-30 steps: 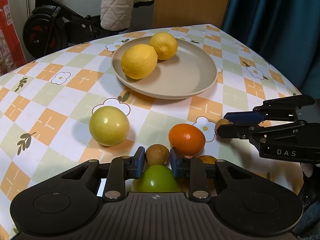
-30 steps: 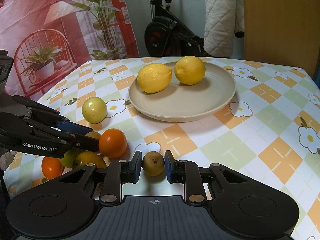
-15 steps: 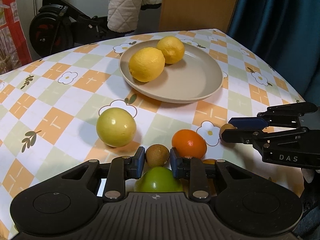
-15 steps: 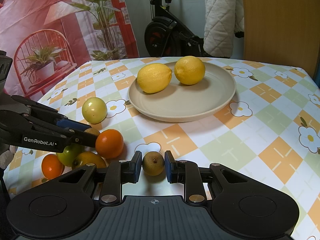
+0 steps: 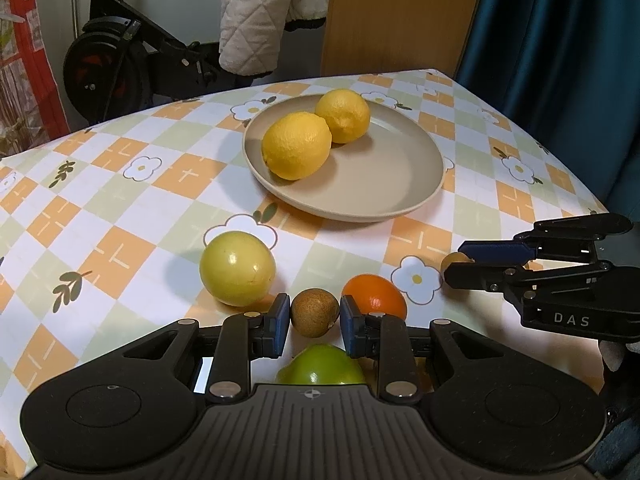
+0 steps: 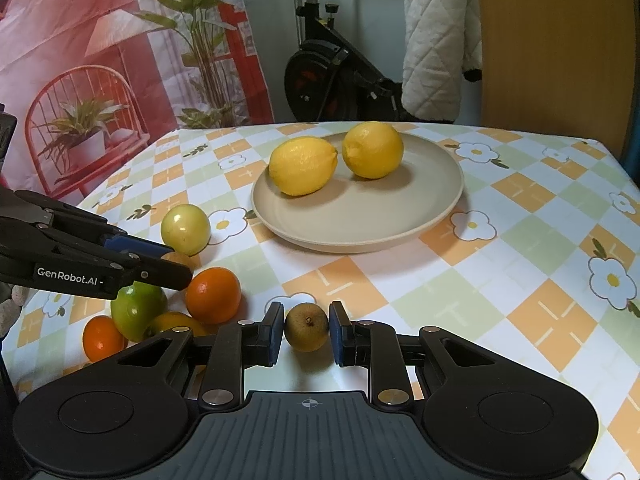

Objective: Organize fruits
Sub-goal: 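Lift both held kiwis and carry them toward the beige plate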

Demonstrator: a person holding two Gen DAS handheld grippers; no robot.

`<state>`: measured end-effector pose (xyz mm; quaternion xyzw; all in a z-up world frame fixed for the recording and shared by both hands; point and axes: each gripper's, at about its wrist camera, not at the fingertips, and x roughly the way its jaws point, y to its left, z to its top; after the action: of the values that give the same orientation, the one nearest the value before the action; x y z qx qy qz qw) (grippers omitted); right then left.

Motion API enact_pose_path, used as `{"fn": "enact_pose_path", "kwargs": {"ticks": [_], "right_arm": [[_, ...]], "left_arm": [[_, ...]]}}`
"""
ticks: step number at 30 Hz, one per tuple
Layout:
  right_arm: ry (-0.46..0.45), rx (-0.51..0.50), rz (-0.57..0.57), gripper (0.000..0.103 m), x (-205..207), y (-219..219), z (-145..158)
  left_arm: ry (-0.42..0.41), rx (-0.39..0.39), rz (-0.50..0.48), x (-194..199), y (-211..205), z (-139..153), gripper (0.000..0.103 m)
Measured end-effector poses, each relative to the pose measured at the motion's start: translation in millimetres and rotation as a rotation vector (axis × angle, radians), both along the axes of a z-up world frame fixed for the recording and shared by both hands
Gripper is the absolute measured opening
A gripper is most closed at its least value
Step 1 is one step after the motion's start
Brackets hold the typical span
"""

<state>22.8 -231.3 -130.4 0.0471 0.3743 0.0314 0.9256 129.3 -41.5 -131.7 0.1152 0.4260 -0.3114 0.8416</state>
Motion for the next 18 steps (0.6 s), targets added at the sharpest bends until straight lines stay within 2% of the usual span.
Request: {"fn": "enact_pose_path", "kwargs": {"ticks": [8,18], "right_arm": [[-0.027,-0.005,-0.005,0.022,2,-4,7],[-0.072,-0.042,0.018,0.022,26,-7,22]], "left_arm": [[-0.033,-0.04,0.036,6,3,15,0.029],[-0.038,-0.094,0.059,21,-11,25,0.029]]}}
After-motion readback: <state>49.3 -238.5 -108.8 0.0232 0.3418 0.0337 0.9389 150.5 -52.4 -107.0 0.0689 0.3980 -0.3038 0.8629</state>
